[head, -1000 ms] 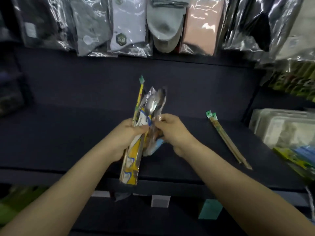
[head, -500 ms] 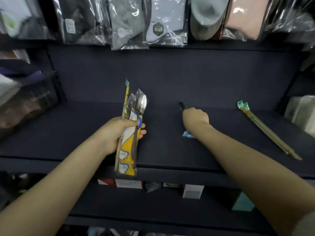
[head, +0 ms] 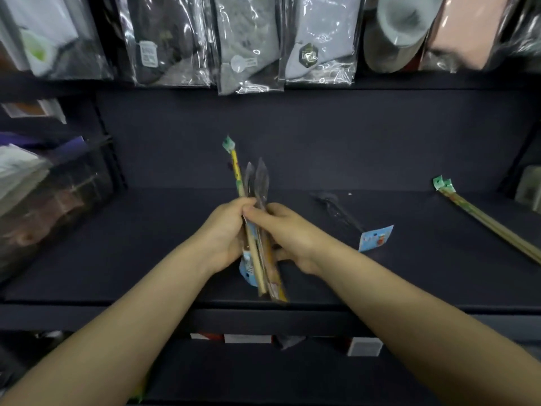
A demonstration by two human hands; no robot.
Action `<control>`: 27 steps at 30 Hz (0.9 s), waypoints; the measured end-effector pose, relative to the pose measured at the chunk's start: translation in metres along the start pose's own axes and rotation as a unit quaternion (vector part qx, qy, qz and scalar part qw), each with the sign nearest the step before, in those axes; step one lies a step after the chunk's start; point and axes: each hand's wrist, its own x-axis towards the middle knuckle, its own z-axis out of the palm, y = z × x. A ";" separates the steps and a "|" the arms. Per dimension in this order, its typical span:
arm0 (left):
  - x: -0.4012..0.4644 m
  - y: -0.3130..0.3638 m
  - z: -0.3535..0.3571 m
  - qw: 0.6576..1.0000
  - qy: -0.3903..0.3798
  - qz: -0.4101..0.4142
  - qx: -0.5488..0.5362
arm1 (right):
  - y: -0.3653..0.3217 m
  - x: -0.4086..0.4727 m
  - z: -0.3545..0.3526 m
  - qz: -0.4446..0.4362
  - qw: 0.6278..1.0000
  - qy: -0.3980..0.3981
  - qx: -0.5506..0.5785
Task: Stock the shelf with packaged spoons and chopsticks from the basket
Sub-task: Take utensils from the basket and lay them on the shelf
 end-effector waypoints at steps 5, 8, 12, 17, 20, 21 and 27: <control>0.006 0.005 -0.017 0.999 0.007 0.011 0.047 | 0.010 0.020 0.001 0.016 0.995 0.047 0.085; 0.011 0.004 -0.030 0.994 0.028 0.033 0.096 | 0.014 0.023 -0.008 0.020 0.989 0.023 0.143; 0.014 0.004 -0.045 0.991 0.028 0.057 0.116 | 0.013 0.026 -0.010 0.029 0.988 0.007 0.152; 0.012 0.006 -0.049 0.981 0.081 0.114 0.137 | 0.010 0.031 0.020 -0.025 0.996 -0.049 0.070; 0.012 0.009 -0.060 0.975 0.110 0.127 0.145 | 0.009 0.039 0.034 -0.025 0.998 -0.016 0.057; 0.011 0.011 -0.065 0.973 0.116 0.132 0.151 | 0.007 0.043 0.036 -0.021 0.998 0.001 0.065; 0.003 0.017 -0.102 0.962 0.144 0.131 0.190 | -0.002 0.075 0.017 -0.037 0.989 0.140 0.006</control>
